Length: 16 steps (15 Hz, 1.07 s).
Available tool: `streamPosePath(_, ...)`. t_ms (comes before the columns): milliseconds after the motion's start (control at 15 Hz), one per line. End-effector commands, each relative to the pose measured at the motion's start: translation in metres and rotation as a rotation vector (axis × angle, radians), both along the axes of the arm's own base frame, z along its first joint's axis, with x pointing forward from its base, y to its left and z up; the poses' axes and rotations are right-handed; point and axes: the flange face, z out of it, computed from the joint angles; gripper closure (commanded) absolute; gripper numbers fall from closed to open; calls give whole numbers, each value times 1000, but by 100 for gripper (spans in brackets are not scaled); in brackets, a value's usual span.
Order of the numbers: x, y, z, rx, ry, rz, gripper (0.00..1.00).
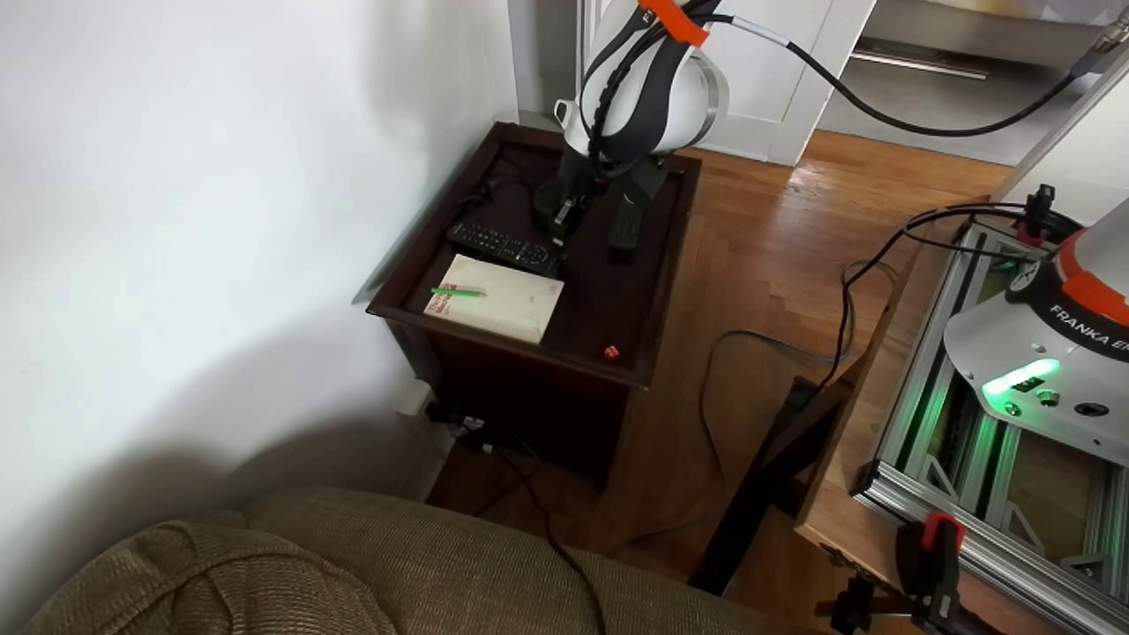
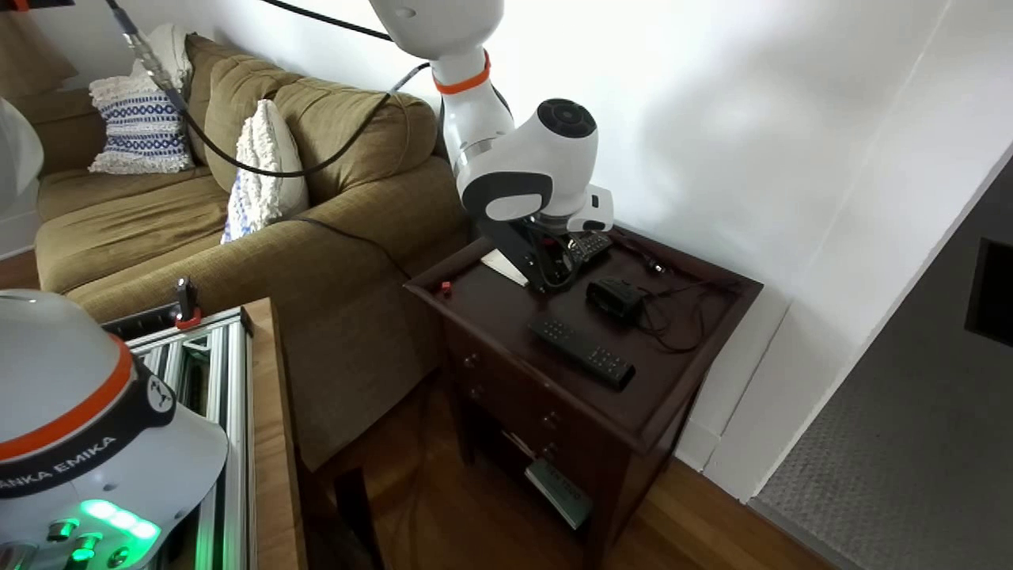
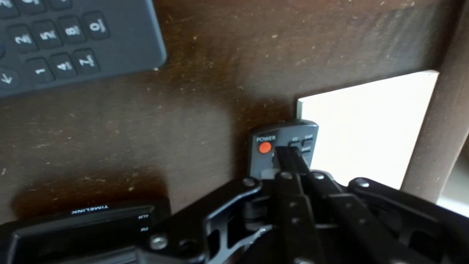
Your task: Press a button on the black remote control
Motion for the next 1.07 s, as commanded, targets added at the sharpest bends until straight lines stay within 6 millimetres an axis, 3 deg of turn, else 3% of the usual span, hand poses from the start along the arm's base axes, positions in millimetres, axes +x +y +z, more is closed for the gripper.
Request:
streamPosePath(0,3,-3,-8,16,-20,-23,100)
streamPosePath(1000,4,-6,-14,44,-7,-38,100)
